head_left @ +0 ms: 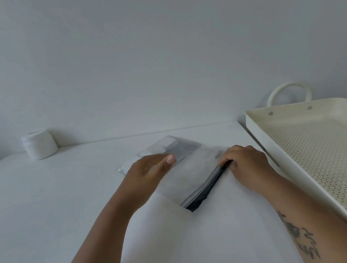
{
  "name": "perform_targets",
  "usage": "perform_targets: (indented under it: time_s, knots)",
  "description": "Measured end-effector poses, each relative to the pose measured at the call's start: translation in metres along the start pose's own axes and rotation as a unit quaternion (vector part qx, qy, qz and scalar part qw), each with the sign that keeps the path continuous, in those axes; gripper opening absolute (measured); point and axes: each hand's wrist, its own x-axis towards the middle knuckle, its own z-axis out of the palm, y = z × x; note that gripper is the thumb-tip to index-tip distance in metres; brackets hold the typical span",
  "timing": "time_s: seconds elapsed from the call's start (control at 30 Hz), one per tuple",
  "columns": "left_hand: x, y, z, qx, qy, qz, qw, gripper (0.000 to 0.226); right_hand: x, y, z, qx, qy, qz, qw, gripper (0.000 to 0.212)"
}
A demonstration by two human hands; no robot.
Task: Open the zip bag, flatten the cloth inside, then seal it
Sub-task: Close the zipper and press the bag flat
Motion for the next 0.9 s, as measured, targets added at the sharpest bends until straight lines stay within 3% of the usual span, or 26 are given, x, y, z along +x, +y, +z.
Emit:
perform_targets:
  time_s: [0.07,0.17,0.23,0.37,0.47,0.63,0.8,0.9]
  knots:
    - [0.005,-0.012,0.006,0.147,0.024,-0.014,0.989,0.048,0.001,-0.011,-0.003,0.029,0.071,-0.015,0.997,0.038]
    - [0.009,-0.023,0.024,0.306,-0.055,-0.057,0.949,0.043,0.0,-0.044,-0.001,0.07,0.116,-0.087,0.987,0.03]
    - [0.01,-0.023,0.032,0.347,-0.083,-0.075,0.931,0.046,-0.005,-0.06,0.008,0.073,0.063,-0.104,0.99,0.034]
    - [0.007,-0.013,0.036,0.417,-0.08,-0.059,0.903,0.043,-0.01,-0.061,0.027,-0.001,-0.092,-0.044,0.995,0.053]
    - [0.005,-0.002,0.032,0.399,-0.059,-0.051,0.914,0.038,-0.008,-0.053,0.03,-0.005,-0.135,-0.02,0.991,0.058]
    - [0.0,0.009,0.023,0.26,-0.013,-0.057,0.964,0.029,-0.005,-0.044,0.029,0.016,-0.166,-0.038,0.985,0.061]
    - [0.007,0.001,0.02,0.327,0.097,0.032,0.94,0.026,0.0,-0.032,0.02,0.063,-0.217,-0.04,0.973,0.06]
    - [0.008,-0.012,0.015,0.371,0.017,-0.053,0.927,0.045,0.001,-0.029,0.017,0.076,-0.212,-0.038,0.974,0.055]
